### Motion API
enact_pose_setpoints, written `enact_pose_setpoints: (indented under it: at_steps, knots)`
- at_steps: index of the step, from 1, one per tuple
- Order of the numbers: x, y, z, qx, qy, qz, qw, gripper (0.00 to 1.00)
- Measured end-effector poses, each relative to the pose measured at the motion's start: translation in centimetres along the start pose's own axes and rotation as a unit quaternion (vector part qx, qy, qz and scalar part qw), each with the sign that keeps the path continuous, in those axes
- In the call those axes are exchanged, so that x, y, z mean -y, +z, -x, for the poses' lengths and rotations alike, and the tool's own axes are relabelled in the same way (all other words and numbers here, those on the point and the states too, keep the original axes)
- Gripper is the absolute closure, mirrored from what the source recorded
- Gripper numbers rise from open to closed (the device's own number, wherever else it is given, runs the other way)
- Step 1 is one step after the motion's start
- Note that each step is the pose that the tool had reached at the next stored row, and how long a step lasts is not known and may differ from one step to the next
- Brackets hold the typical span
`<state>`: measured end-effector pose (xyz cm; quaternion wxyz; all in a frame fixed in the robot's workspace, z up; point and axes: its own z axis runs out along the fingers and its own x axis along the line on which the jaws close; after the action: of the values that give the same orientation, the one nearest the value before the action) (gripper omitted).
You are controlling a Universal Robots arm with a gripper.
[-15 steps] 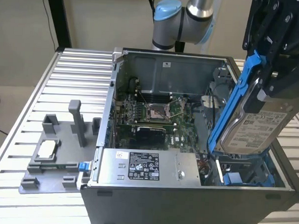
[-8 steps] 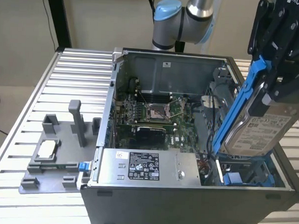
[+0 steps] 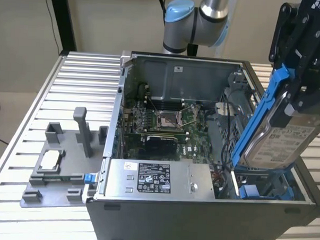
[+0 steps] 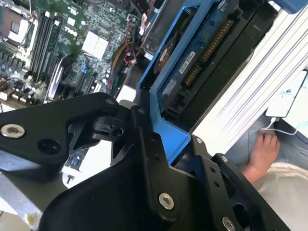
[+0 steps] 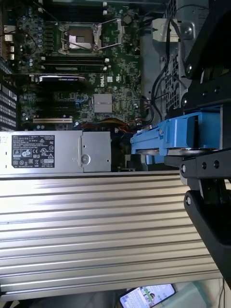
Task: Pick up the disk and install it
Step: 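Pick up the disk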
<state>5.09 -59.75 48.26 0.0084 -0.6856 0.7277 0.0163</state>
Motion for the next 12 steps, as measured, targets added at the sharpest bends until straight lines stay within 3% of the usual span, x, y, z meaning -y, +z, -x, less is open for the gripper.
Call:
enact_pose_setpoints:
  at_steps: [7, 12]
  knots:
    - [0.65, 0.37, 0.03, 0.0000, -0.001, -0.0003, 1.00000, 1.00]
    - [0.88, 0.68, 0.03, 0.0001, -0.001, -0.0024, 1.00000, 1.00]
